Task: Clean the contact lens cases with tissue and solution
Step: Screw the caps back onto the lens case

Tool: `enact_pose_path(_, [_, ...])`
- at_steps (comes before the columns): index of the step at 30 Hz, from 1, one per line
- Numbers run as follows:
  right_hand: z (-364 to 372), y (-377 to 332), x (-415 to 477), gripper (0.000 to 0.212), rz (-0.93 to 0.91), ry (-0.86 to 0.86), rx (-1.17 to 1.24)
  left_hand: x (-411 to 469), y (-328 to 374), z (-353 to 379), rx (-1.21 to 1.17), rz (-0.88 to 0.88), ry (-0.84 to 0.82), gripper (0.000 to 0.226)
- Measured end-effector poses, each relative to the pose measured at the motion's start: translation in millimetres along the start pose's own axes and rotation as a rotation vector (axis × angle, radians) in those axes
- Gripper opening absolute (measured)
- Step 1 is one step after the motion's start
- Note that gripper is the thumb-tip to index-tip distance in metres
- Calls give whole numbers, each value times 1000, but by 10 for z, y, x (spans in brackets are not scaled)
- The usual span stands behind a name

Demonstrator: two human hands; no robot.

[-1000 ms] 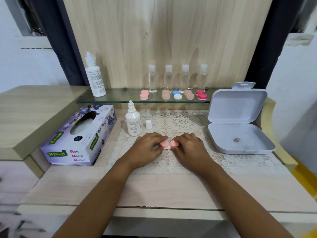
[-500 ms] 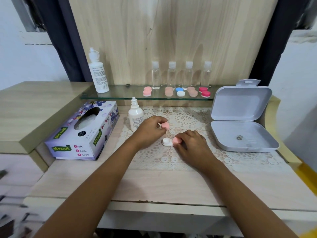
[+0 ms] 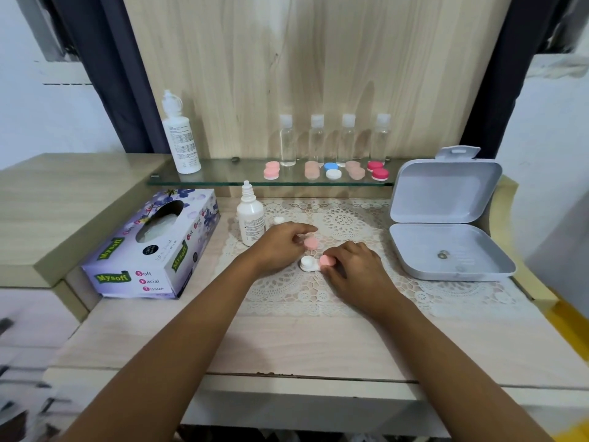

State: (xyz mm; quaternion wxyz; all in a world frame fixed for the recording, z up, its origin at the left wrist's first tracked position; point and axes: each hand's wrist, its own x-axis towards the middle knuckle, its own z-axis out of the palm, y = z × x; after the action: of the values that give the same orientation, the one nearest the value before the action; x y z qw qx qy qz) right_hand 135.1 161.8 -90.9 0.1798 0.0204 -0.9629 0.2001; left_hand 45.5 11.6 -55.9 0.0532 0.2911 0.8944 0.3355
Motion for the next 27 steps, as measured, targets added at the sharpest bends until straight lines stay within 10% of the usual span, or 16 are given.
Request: enact_pose_path(27, [14,14,3,20,-56,27,103,-325,-211,226,93,156,166,25])
